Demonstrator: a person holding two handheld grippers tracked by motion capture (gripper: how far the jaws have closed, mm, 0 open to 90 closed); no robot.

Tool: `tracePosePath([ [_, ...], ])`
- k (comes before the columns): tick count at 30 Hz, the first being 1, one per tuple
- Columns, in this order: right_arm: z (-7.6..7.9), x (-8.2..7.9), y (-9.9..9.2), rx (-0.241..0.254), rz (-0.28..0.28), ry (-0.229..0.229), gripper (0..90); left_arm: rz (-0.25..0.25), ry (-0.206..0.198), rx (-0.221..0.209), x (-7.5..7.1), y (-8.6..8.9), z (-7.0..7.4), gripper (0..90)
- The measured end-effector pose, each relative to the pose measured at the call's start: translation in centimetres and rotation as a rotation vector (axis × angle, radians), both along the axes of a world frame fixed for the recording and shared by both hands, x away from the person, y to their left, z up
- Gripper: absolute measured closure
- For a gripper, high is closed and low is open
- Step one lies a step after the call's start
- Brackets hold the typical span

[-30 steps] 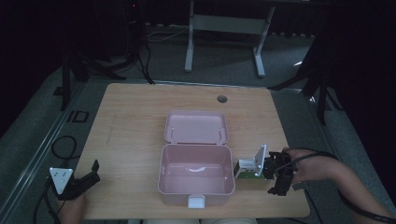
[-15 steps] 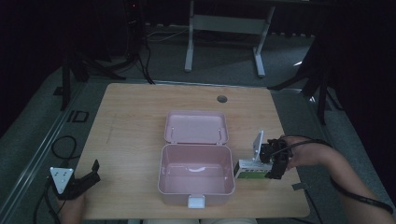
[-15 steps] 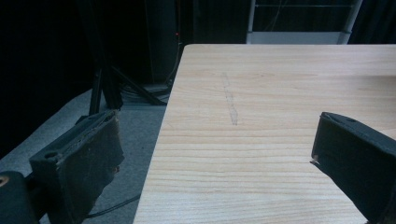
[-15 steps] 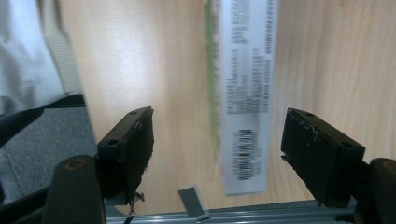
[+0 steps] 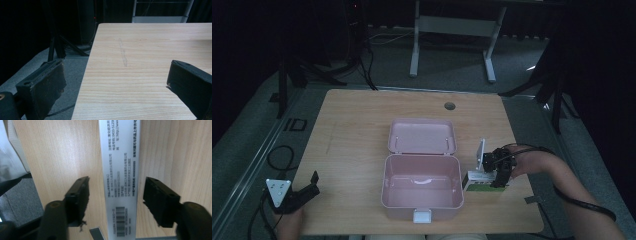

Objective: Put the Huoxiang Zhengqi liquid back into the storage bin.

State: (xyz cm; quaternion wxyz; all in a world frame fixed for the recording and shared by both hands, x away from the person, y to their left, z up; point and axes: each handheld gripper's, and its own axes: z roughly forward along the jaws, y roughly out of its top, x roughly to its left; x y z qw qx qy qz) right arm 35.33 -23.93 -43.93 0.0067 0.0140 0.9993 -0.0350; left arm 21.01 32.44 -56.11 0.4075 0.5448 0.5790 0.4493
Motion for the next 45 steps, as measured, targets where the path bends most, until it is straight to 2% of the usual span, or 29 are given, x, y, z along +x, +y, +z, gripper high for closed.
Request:
tracePosePath([
  [5,-0.9,0.2,0.3,0.013,-0.005,0.016,40.4,-0.001,0.002,0.001,0.0,0.0,0.0,2.1],
  [10,-2.0,0.3,0.7,-0.006,0.001,0.022,43.6,0.0,0.002,0.001,0.0,0.0,0.0,2.1],
  [20,-2.8,0.2,1.2,-0.019,0.0,0.004,59.4,0.0,0.006,0.004,0.0,-0.1,0.0,2.1],
  [26,-2.7,0.1,1.4,-0.033,0.002,0.007,61.5,0.002,0.005,0.003,0.0,-0.1,0.0,2.1],
  [31,-2.5,-0.1,1.4,-0.034,0.003,0.03,61.8,0.002,0.004,0.003,0.0,-0.1,0.0,2.1],
  [45,0.0,-1.0,1.1,-0.052,0.013,0.029,61.9,0.005,0.004,0.002,0.0,0.0,0.0,2.1],
])
